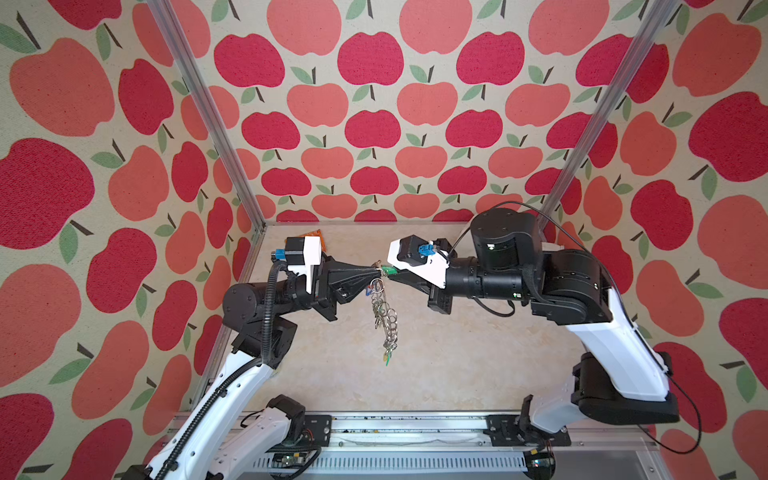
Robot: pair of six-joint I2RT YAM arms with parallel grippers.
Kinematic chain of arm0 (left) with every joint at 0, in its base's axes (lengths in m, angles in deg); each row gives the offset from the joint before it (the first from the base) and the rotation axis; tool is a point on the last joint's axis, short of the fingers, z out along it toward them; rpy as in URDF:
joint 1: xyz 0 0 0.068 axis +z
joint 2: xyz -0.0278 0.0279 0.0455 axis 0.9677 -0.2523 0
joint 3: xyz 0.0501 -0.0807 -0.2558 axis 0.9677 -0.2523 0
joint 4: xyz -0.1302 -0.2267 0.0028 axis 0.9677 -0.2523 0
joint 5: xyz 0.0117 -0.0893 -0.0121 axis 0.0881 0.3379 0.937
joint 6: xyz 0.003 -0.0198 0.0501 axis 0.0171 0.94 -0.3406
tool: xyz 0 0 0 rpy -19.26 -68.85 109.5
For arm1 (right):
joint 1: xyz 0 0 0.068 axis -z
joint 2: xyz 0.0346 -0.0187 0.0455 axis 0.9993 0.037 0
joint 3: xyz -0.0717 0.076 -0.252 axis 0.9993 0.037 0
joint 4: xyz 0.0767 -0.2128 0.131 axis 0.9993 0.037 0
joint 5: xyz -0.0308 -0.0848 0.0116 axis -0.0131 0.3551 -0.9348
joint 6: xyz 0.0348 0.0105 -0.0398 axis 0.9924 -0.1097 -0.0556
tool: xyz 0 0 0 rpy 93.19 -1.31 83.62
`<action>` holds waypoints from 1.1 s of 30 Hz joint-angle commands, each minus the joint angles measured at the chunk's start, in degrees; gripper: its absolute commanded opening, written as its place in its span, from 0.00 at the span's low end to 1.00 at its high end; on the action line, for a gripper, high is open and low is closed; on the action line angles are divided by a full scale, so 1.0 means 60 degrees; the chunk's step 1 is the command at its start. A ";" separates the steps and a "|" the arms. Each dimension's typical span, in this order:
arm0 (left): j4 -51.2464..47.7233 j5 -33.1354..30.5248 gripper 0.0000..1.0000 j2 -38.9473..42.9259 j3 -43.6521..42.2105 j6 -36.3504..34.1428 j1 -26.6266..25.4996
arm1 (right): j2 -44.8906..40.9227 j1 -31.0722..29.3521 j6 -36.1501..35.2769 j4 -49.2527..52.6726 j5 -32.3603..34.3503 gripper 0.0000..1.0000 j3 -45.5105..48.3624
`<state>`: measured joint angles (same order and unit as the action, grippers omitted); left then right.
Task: Put the keys on the keyring
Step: 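Open the left gripper and lower the plate to the table with the right gripper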
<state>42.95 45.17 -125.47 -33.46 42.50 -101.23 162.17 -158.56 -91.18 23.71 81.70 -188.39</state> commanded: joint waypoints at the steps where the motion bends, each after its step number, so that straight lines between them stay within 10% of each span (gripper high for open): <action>1: -0.0032 0.0174 0.00 0.0057 0.0075 -0.0146 0.0038 | 0.0411 -0.0045 -0.0621 0.1222 0.0992 0.00 -0.1026; 12: -0.2330 0.0063 0.00 0.0564 -0.0181 -0.1465 0.0017 | 0.0677 -0.0116 -0.0975 0.1477 0.1827 0.00 -0.1496; 20: -0.3601 -0.0727 0.50 0.1214 -0.0566 -0.2194 0.0037 | 0.0650 -0.0118 -0.0944 0.1471 0.2257 0.00 -0.1130; 33: -0.8207 -0.5984 0.78 0.2405 -0.0304 -0.3559 0.0037 | 0.0340 0.0573 -0.0157 0.0901 0.1981 0.00 0.1223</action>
<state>2.90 21.10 -112.29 -36.70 23.81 -101.23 165.91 -157.03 -94.90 32.63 94.75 -184.17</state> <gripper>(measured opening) 0.774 0.068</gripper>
